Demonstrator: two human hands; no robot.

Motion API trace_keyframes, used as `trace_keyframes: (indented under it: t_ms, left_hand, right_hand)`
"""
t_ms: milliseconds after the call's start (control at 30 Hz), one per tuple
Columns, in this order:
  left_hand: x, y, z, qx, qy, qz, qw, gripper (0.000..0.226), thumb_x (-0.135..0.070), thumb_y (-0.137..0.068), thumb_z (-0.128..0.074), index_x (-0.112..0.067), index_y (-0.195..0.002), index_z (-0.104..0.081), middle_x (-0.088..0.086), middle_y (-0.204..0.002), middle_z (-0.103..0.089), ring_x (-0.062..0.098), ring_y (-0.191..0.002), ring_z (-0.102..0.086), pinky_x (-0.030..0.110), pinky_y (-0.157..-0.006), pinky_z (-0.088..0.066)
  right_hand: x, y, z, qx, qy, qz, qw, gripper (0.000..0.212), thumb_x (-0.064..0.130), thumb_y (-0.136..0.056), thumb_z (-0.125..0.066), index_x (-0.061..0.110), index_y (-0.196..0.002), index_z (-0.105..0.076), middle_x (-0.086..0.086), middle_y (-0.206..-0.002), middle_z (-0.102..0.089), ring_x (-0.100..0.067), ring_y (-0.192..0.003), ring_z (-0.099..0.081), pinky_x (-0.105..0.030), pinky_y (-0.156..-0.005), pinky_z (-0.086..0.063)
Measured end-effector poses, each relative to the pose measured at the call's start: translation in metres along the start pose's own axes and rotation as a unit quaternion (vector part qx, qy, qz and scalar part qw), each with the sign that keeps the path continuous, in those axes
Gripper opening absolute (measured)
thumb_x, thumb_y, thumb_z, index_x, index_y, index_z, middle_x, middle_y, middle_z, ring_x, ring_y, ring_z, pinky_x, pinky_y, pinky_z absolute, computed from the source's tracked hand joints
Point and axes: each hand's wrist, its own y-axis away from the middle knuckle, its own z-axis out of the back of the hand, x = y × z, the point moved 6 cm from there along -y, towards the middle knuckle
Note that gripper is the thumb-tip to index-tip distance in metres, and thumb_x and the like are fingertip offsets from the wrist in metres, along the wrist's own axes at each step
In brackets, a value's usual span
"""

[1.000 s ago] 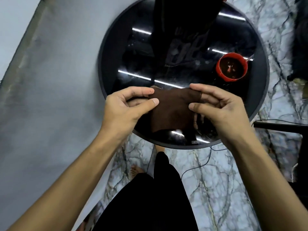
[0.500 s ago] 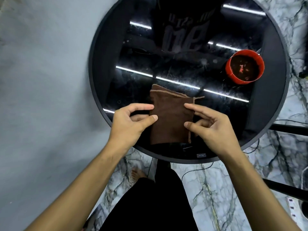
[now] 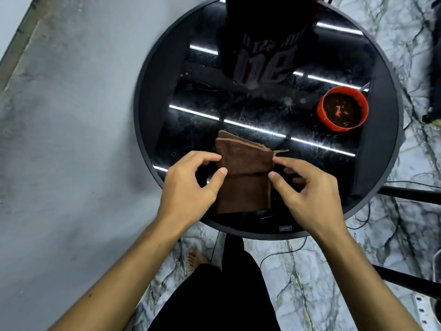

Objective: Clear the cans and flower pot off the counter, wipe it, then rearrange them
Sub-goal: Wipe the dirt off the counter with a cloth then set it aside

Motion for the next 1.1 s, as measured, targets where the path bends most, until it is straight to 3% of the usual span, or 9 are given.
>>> trace_keyframes:
  t_ms: [67,167,267,400,600,933,1100]
  left_hand:
    - [-0.008,0.002,-0.001,0.018,-0.041,-0.032,0.998,0.033,-0.037,-0.093,-0.071,-0.028,-0.125,-0.069,-0.02,-0.127,-0.064,-0.004,-0.122,-0.055,0.012,-0.102,-0.041]
    - [-0.018,0.005,-0.004,0.063,-0.1,-0.061,0.991,0.047,-0.043,-0.095,-0.064,-0.03,-0.14,-0.059,-0.015,-0.147,-0.054,0.002,-0.138,-0.045,0.027,-0.117,-0.032]
    - [-0.027,0.007,-0.006,0.105,-0.155,-0.082,0.979,0.056,-0.046,-0.099,-0.058,-0.03,-0.151,-0.047,-0.011,-0.16,-0.04,0.006,-0.15,-0.029,0.039,-0.127,-0.014]
    - [-0.036,0.01,0.004,0.112,-0.185,-0.098,0.971,0.06,-0.048,-0.1,-0.054,-0.03,-0.156,-0.039,-0.01,-0.164,-0.032,0.009,-0.154,-0.021,0.037,-0.127,-0.004]
    - [-0.055,0.022,0.045,0.074,-0.179,-0.105,0.975,0.059,-0.048,-0.101,-0.053,-0.029,-0.155,-0.04,-0.011,-0.163,-0.035,0.008,-0.152,-0.025,0.04,-0.127,-0.012]
    - [-0.071,0.063,0.154,-0.042,-0.154,-0.1,0.982,0.058,-0.048,-0.098,-0.058,-0.03,-0.152,-0.045,-0.012,-0.157,-0.044,0.004,-0.143,-0.034,0.038,-0.121,-0.03]
    - [-0.069,0.081,0.205,-0.08,-0.168,-0.092,0.978,0.058,-0.049,-0.098,-0.058,-0.03,-0.152,-0.046,-0.012,-0.157,-0.044,0.009,-0.144,-0.037,0.027,-0.12,-0.024]
  right_hand:
    - [0.007,0.001,0.001,0.022,0.059,0.023,0.998,0.041,0.041,-0.094,-0.069,0.028,-0.133,-0.067,0.014,-0.133,-0.065,-0.003,-0.127,-0.055,-0.021,-0.102,-0.044]
    - [0.02,0.003,0.0,0.072,0.137,0.05,0.987,0.052,0.049,-0.097,-0.059,0.027,-0.144,-0.057,0.008,-0.152,-0.05,-0.013,-0.145,-0.04,-0.029,-0.115,-0.032]
    - [0.035,0.007,0.0,0.106,0.195,0.08,0.972,0.058,0.054,-0.099,-0.05,0.026,-0.15,-0.049,0.004,-0.16,-0.04,-0.02,-0.15,-0.03,-0.038,-0.12,-0.027]
    - [0.056,0.009,0.006,0.119,0.226,0.107,0.961,0.059,0.053,-0.101,-0.047,0.025,-0.154,-0.044,0.001,-0.163,-0.035,-0.023,-0.152,-0.026,-0.047,-0.122,-0.027]
    - [0.098,0.015,0.017,0.118,0.242,0.146,0.952,0.064,0.057,-0.101,-0.042,0.026,-0.156,-0.038,0.0,-0.164,-0.033,-0.02,-0.152,-0.027,-0.038,-0.121,-0.024]
    - [0.195,0.026,0.005,0.112,0.232,0.234,0.938,0.064,0.058,-0.099,-0.045,0.031,-0.157,-0.036,0.008,-0.164,-0.03,-0.014,-0.151,-0.027,-0.034,-0.12,-0.027]
    - [0.249,0.035,-0.012,0.116,0.228,0.279,0.925,0.062,0.054,-0.099,-0.05,0.028,-0.155,-0.04,0.006,-0.163,-0.035,-0.015,-0.149,-0.033,-0.031,-0.119,-0.029]
